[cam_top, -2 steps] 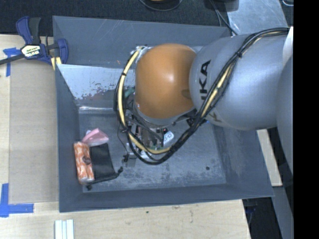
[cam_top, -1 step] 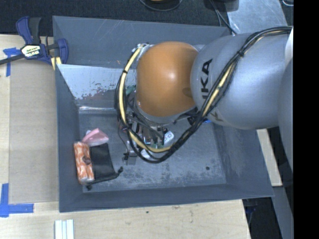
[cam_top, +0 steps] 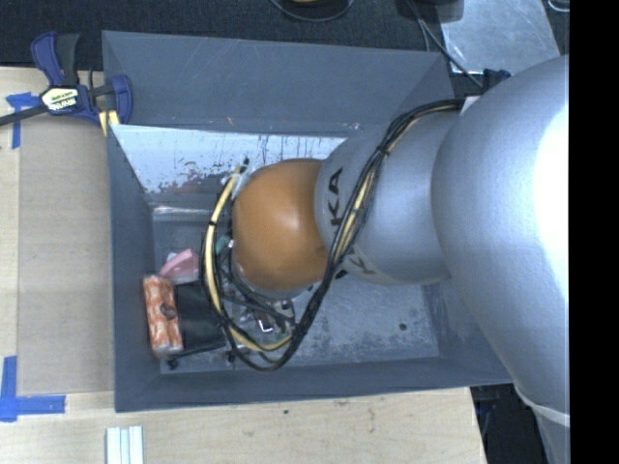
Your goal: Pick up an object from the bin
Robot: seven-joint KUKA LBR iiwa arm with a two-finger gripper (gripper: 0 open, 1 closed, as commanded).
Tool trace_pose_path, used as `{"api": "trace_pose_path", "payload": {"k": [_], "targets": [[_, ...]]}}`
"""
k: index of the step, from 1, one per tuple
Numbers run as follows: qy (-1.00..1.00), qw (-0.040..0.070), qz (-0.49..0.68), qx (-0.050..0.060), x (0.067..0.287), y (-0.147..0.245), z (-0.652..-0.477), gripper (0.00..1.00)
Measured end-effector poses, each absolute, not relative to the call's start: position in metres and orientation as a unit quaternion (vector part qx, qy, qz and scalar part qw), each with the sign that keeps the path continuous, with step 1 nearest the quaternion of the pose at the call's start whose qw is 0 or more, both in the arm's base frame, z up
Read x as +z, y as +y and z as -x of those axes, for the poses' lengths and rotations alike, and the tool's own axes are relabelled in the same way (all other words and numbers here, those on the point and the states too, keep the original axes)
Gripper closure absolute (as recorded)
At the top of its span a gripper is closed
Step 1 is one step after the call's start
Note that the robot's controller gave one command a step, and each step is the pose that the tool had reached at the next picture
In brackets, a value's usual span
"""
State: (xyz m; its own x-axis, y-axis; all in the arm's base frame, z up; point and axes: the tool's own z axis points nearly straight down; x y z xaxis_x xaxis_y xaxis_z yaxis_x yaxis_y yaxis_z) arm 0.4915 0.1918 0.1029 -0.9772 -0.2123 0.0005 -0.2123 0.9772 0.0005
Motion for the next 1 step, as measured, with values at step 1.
{"api": "trace_pose_path", "payload": {"k": [1], "targets": [[-0.993, -0.004, -0.12, -0.001, 0.1431, 0.1889, -0.4843, 0.0]]}}
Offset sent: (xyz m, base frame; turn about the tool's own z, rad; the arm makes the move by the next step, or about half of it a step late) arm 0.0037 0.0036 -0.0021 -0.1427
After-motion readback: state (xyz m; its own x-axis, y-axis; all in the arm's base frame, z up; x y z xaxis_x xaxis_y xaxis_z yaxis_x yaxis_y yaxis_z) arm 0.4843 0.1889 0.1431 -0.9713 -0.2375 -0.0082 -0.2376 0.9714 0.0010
